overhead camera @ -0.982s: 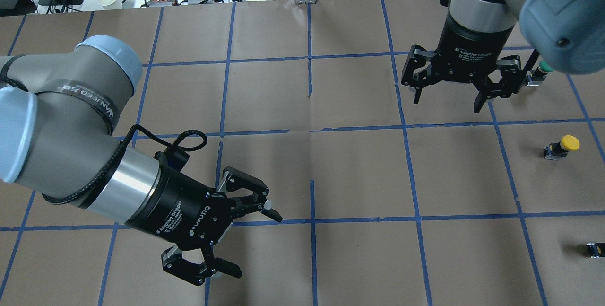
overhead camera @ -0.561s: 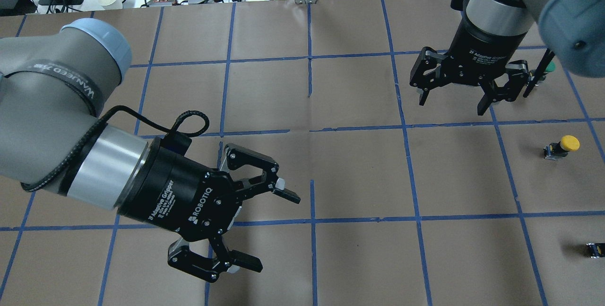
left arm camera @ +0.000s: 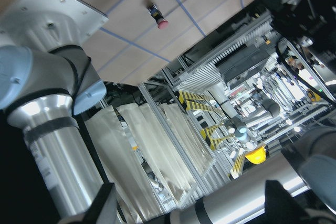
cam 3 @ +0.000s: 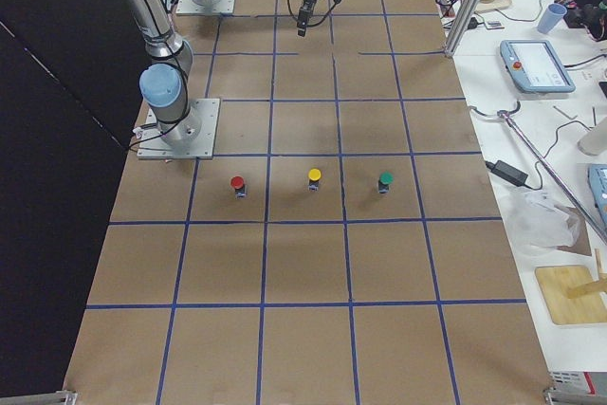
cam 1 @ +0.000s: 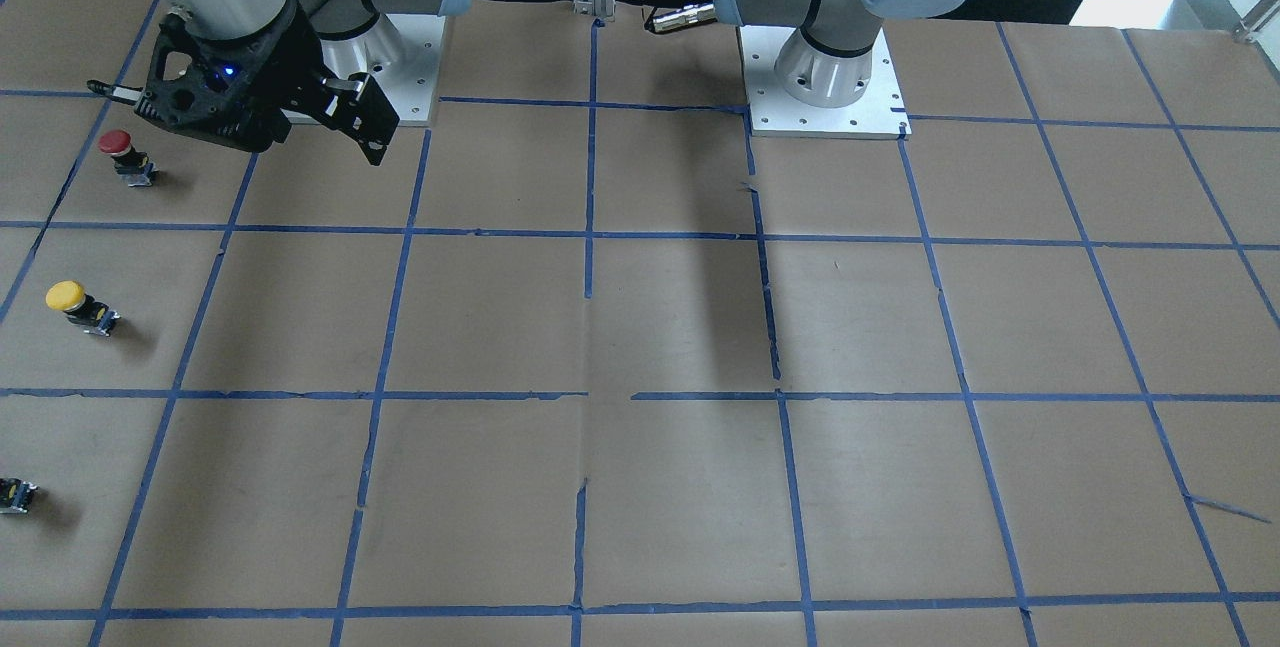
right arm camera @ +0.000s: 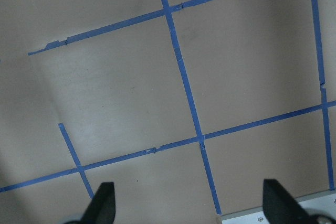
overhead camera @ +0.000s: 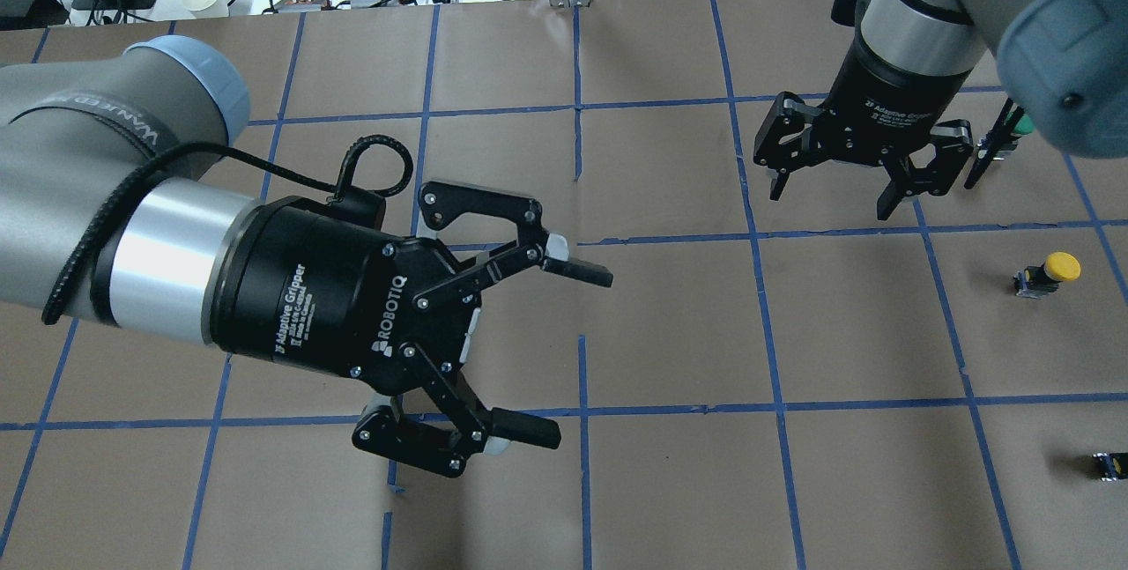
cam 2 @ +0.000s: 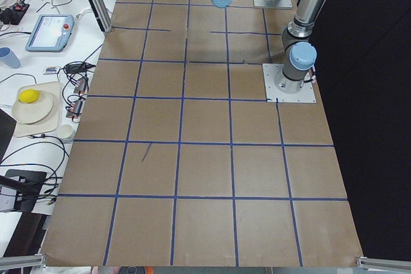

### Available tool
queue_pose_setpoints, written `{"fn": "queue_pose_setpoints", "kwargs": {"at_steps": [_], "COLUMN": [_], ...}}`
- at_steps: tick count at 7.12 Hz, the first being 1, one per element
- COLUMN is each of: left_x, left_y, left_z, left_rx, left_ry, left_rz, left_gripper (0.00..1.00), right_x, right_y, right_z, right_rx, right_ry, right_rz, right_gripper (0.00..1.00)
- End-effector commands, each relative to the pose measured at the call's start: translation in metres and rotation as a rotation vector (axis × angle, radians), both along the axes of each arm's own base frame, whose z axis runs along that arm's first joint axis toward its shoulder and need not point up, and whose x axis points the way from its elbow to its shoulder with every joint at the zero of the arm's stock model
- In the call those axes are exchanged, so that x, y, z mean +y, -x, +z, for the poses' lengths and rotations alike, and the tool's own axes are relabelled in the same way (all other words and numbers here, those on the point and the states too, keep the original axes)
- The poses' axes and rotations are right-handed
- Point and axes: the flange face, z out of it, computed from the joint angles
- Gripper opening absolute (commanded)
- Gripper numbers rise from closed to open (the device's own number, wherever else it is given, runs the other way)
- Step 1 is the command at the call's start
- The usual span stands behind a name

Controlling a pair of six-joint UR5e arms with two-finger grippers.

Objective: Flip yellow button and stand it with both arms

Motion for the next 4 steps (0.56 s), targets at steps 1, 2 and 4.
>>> {"fn": "queue_pose_setpoints", "kwargs": {"at_steps": [1,2,4], "left_x": [-0.022,-0.038,-0.063], "left_y": [0.003,0.005,0.005], "left_z": [0.010,0.008,0.018], "left_rx": [0.097,0.172,0.229], "left_ry": [0.007,0.060,0.110], "left_rz": [0.019,0.085,0.120], "left_gripper": [0.97,0.99,0.99], "right_x": [0.001,0.000,0.001], "right_y": [0.000,0.000,0.001], "right_z": [-0.001,-0.001,-0.001], "right_rx": [0.004,0.002,0.006], "right_ry": [-0.006,-0.005,-0.009], "right_rz": [0.000,0.002,-0.002], "right_gripper": [1.00,1.00,1.00]}}
